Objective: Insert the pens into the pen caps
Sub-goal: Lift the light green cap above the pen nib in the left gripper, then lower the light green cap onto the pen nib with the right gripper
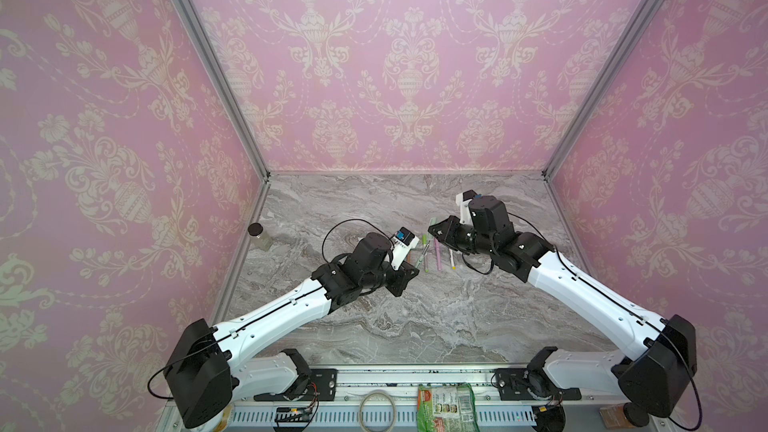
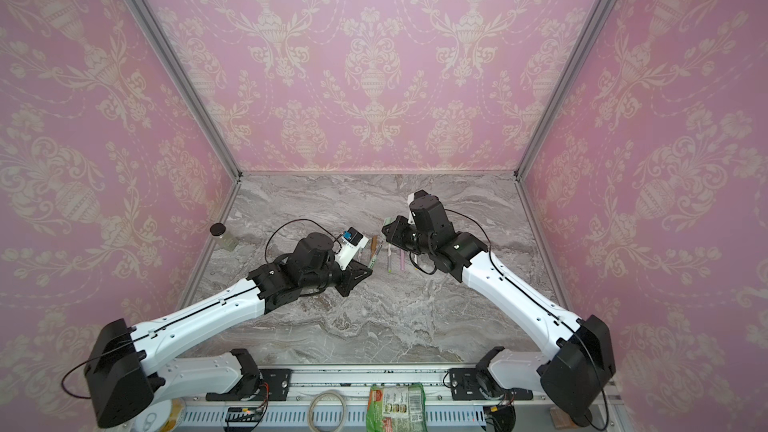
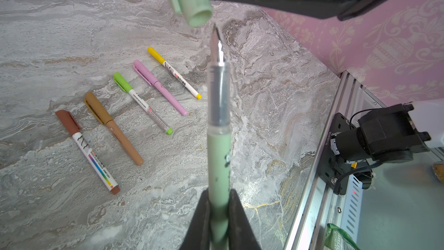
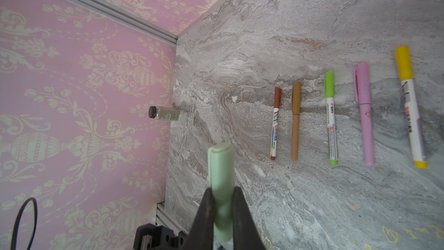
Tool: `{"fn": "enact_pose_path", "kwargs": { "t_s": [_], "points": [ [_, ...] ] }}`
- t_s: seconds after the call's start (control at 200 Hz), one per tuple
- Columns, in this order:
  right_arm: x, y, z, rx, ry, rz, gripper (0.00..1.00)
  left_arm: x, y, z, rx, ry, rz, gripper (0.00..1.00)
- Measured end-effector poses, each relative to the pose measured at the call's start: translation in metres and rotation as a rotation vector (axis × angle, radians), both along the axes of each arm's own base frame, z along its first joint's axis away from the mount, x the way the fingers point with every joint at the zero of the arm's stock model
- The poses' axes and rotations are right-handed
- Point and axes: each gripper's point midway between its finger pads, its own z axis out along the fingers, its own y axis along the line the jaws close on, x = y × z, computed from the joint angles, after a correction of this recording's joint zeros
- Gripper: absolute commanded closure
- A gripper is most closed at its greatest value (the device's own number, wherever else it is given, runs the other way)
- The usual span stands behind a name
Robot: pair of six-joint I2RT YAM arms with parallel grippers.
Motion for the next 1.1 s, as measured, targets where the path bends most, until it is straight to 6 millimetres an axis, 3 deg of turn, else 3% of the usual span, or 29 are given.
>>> {"fn": "enact_pose_path", "kwargs": {
  "t_s": [1.101],
  "points": [
    [-0.0002,-0.0007,0.0039,-0.011,-0.007,0.0,1.0,0.0027,-0.0007,-0.0034,0.008,0.0,0.007,1.0]
  ]
}}
